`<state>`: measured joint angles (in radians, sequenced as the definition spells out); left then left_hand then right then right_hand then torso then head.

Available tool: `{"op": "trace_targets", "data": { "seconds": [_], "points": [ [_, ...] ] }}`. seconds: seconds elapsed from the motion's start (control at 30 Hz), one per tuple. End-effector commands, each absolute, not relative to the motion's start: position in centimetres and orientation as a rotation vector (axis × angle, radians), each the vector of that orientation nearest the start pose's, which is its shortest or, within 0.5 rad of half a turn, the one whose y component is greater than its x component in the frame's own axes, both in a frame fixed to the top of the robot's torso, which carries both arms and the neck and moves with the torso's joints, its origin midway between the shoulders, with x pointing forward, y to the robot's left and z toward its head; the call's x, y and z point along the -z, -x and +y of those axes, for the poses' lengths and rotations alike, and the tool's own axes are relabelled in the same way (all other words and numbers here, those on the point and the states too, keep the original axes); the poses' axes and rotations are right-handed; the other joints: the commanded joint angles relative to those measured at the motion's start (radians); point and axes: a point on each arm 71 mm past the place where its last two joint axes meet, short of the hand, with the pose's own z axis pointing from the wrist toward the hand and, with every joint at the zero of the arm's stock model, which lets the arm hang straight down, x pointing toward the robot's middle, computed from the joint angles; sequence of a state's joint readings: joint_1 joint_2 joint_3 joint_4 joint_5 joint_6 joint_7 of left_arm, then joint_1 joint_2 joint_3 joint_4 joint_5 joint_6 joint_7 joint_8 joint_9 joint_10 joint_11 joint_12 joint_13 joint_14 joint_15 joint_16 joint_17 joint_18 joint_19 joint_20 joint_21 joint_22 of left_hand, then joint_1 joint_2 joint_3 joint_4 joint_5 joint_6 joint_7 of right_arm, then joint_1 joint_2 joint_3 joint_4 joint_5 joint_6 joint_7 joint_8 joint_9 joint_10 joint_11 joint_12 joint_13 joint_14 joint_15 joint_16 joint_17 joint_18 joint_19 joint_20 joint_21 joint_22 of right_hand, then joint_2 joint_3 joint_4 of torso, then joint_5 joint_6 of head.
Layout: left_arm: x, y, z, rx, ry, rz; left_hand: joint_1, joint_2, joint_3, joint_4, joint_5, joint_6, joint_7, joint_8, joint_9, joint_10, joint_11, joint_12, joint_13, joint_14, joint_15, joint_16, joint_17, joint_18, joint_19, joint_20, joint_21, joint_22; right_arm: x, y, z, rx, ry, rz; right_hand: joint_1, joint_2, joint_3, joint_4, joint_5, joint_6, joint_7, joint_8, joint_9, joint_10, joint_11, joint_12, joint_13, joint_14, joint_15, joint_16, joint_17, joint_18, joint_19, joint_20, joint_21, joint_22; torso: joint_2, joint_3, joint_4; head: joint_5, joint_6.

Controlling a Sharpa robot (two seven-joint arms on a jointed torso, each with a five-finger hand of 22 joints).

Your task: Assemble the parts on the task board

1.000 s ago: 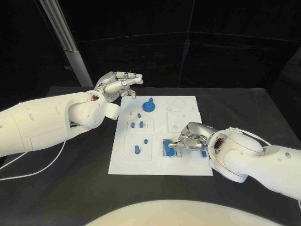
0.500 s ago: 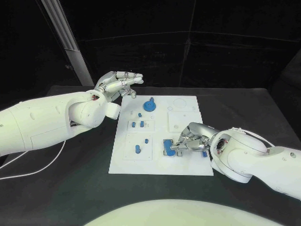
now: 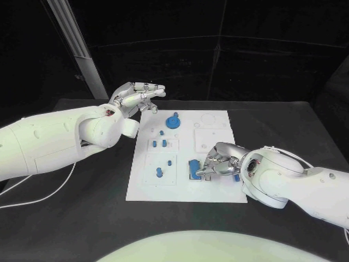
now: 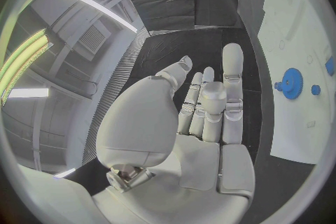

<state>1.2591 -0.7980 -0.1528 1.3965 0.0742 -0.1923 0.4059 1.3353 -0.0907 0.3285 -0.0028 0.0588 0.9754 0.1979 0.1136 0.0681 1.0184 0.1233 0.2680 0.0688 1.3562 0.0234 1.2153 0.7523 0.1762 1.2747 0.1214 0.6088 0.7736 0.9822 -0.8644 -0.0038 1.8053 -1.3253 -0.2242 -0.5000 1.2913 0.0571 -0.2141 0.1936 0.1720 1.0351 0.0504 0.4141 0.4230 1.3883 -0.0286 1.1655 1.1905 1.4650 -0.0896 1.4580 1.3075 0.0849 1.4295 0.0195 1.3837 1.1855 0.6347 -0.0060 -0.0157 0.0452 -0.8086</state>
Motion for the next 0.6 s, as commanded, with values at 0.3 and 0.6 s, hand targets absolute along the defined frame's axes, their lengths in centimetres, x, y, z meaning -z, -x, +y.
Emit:
{"op": "trace_targets", "data": {
  "seconds": [0.3,0.6],
  "points": [
    [19.53,-50.75,22.09,1.569,1.145,1.473,0.004,0.003,-0.006,-0.001,0.001,-0.007,-0.001,0.004,0.0,-0.008,-0.001,0.005,-0.001,0.0,0.005,0.006,-0.001,0.005,0.006,0.002,0.001,-0.001,25.91,-39.41,-14.38,-0.611,-0.094,2.108,0.021,0.015,0.005,-0.021,0.002,0.005,-0.005,-0.007,0.004,0.009,0.0,-0.003,0.002,0.071,-0.004,0.004,0.082,-0.012,0.005,-0.004,0.006,0.001,-0.001,0.0007,-0.0013,0.003,-0.005],
    [19.52,-50.73,22.09,1.57,1.145,1.475,0.004,0.004,-0.006,-0.001,0.001,-0.008,-0.001,0.005,0.0,-0.009,-0.001,0.006,-0.001,0.0,0.005,0.007,-0.001,0.005,0.006,0.002,0.001,-0.001,26.07,-39.25,-14.01,-0.611,-0.057,2.137,0.05,0.01,0.007,-0.048,-0.023,0.006,-0.005,-0.012,0.007,0.009,-0.001,-0.004,0.004,0.071,-0.005,0.004,0.084,-0.012,0.006,-0.005,0.008,0.005,-0.001,0.0009,-0.0012,0.002,-0.008]
  ]
}}
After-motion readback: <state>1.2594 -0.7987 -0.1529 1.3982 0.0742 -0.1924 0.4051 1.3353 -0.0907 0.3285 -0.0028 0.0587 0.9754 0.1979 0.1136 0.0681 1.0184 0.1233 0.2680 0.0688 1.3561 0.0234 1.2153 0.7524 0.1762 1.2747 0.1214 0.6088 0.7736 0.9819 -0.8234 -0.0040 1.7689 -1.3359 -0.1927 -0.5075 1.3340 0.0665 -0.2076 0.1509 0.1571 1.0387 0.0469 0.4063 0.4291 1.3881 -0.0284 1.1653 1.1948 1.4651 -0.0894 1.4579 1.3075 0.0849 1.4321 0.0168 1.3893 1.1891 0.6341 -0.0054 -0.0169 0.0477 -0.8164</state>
